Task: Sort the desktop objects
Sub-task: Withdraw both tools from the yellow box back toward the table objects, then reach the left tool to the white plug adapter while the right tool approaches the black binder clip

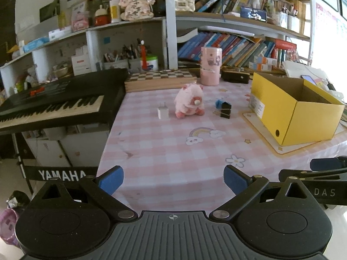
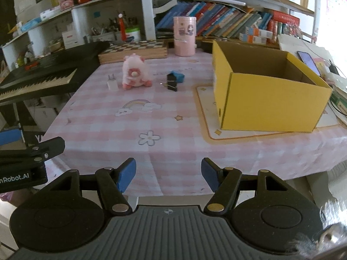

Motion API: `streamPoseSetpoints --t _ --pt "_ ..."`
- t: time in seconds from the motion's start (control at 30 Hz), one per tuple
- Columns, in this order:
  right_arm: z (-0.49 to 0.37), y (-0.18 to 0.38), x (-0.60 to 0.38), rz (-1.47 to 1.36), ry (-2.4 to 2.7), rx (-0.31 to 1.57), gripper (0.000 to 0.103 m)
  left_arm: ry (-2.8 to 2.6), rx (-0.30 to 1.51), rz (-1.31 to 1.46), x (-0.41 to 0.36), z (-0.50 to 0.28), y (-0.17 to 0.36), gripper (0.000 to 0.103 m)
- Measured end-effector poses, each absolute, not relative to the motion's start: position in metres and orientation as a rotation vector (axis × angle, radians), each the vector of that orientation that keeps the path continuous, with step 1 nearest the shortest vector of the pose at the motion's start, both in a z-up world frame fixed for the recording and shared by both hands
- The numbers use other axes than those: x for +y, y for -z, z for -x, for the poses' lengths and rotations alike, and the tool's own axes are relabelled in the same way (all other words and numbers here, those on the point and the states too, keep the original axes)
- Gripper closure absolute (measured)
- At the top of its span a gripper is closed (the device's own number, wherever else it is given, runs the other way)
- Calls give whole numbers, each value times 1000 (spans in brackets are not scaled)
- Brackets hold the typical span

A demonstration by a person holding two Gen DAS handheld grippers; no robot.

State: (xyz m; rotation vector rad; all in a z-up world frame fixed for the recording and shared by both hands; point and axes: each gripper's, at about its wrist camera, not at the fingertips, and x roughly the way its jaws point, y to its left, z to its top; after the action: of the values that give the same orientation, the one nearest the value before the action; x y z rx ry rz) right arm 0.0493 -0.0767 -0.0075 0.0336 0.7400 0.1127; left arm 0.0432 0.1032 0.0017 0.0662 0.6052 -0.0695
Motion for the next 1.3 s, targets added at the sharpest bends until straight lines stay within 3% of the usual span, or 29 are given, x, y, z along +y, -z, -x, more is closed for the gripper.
streamPoseSetpoints --t 0.6,1.3 --pt "-79 13 -65 9 -142 763 41 51 629 -50 106 -69 7 3" --pt "-198 12 -76 42 -207 756 41 -63 611 -4 100 -174 -6 3"
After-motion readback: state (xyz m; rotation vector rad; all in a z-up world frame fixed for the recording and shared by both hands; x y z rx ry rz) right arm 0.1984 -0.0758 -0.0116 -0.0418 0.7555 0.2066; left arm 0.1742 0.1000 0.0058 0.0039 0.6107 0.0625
